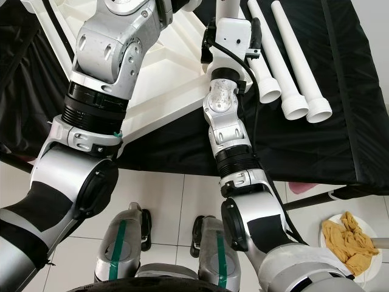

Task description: Building children table

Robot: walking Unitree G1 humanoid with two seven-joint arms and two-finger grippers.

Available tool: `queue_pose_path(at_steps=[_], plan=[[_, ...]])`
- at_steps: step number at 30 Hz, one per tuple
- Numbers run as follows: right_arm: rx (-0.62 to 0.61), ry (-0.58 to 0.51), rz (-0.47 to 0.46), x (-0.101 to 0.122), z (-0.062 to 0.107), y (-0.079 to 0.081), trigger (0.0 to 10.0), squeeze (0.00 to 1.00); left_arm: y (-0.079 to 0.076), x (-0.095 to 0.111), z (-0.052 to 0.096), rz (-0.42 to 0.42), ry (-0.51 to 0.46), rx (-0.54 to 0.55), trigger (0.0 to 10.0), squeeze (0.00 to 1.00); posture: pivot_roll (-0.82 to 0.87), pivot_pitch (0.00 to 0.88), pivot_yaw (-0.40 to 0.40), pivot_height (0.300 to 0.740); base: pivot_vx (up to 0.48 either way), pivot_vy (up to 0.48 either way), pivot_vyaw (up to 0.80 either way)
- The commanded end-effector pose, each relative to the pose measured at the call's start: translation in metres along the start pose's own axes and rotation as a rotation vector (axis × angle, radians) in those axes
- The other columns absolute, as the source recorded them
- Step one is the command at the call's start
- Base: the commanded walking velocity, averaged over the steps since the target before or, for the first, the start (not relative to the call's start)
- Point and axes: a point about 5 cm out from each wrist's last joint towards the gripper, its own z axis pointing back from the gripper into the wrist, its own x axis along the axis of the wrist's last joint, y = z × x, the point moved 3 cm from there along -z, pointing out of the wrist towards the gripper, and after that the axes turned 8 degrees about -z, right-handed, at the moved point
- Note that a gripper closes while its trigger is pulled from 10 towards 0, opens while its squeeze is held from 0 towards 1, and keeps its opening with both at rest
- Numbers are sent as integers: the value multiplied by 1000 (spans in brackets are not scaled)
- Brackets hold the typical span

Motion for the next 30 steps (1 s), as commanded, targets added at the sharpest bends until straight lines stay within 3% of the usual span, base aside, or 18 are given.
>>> queue_pose_path(at_steps=[1,2,3,4,5,6,7,8,26,27,28,29,30], plan=[[-27,-11,6,1,-3,-5,10000,0,15,7,1,-20,1,169,10000,0,89,0,-33,740,0,0,0],[-32,-23,11,3,-4,-6,10000,0,14,7,0,-21,2,166,10000,0,90,0,-33,740,0,0,0],[-30,-28,9,4,-4,-6,6863,0,14,7,0,-22,3,165,10000,0,91,0,-33,740,0,0,0],[-19,-37,7,5,-5,-5,6863,0,14,6,0,-22,4,163,10000,0,91,0,-33,740,0,0,0],[-10,-44,10,6,-4,-4,2196,0,13,6,0,-23,5,162,10000,0,92,0,-33,740,0,0,0],[1,-46,9,6,-4,-3,902,0,13,6,0,-23,6,162,10000,0,92,0,-33,740,0,0,0],[7,-47,9,6,-4,-3,902,0,13,6,0,-23,7,162,10000,0,92,0,-33,740,0,0,0],[2,-49,12,6,-4,-3,0,0,13,6,0,-23,7,161,10000,0,93,0,-33,740,0,0,0],[37,-70,44,6,-1,3,0,0,14,4,2,-38,26,157,10000,0,98,0,-30,740,0,0,0],[42,-55,30,4,-1,3,8510,0,13,4,2,-34,27,149,10000,0,97,2,-29,740,0,0,0],[42,-55,30,4,-1,3,8510,0,13,4,2,-34,27,149,10000,0,97,2,-29,740,0,0,0],[44,-44,18,3,-1,3,10000,0,12,4,2,-31,27,144,10000,0,96,5,-28,740,0,0,0],[60,-31,-5,2,0,4,10000,0,9,5,3,-21,15,125,10000,231,93,7,-25,740,0,0,0]])
